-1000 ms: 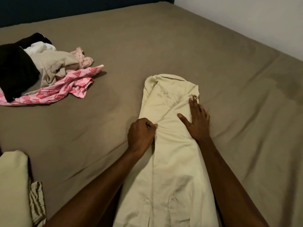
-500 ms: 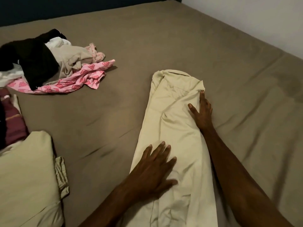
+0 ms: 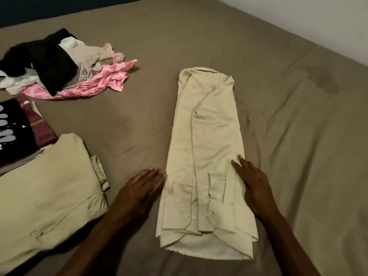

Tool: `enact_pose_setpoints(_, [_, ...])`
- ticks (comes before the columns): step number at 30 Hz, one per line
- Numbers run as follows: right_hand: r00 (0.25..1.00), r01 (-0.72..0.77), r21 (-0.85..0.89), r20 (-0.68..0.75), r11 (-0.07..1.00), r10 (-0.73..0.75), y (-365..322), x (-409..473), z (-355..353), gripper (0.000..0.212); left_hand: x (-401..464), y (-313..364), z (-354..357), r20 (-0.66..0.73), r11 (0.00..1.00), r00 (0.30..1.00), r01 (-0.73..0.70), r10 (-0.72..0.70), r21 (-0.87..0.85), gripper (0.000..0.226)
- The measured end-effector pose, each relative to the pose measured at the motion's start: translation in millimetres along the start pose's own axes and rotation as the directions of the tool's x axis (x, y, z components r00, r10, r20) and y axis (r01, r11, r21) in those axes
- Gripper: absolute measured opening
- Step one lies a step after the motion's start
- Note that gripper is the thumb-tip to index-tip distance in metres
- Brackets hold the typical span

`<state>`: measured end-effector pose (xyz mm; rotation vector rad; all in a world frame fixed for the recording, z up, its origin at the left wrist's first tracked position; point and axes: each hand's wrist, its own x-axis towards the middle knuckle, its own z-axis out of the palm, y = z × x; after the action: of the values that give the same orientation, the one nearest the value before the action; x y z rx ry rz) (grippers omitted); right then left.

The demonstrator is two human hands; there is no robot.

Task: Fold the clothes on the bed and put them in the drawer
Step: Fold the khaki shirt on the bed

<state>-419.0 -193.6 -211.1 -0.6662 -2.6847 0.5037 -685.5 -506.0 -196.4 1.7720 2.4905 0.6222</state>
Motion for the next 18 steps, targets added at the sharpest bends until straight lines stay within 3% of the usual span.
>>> enact_pose_setpoints(2, [0.998,-0.057,-0.043,0.001,0.997,0.057,-5.0,-37.1,-2.7,0.091,1.4,9.0,0.1,0.039,0.999,0.999,-0.007,0.006,0.038,0.058])
enact_pose_setpoints(5, [0.99,-0.122,0.145,-0.052,0.982,0.131,2.2,-59.3,-13.3,0.067,6.2,14.3,4.4,0.11,0.991,0.991,-0.089,0.078,0.101,0.084])
enact_pose_setpoints(7, [0.998,-0.04,0.056,-0.041,0.998,0.042,-1.6,-64.4,-24.8,0.057,11.6,15.8,4.4,0.138,0.98,0.982,-0.15,0.132,0.13,0.093])
enact_pose_setpoints(10, [0.982,0.158,-0.163,0.134,0.974,-0.137,-7.1,-62.2,-32.1,0.062,22.0,23.1,-0.9,0.232,0.947,0.943,-0.28,0.239,0.16,0.091])
enact_pose_setpoints(12, [0.951,0.265,-0.21,0.217,0.941,-0.22,-12.3,-59.9,-39.5,0.065,25.5,29.6,-4.1,0.302,0.917,0.9,-0.369,0.313,0.149,0.083])
enact_pose_setpoints(15, [0.94,0.295,-0.203,0.238,0.934,-0.245,-20.3,-56.7,-51.6,0.066,24.2,30.7,-1.1,0.361,0.889,0.86,-0.434,0.36,0.146,0.073])
enact_pose_setpoints(18, [0.905,0.331,-0.073,0.306,0.941,-0.295,-30.7,-40.5,-47.7,0.062,19.5,27.2,5.8,0.305,0.851,0.86,-0.481,0.41,0.21,0.067])
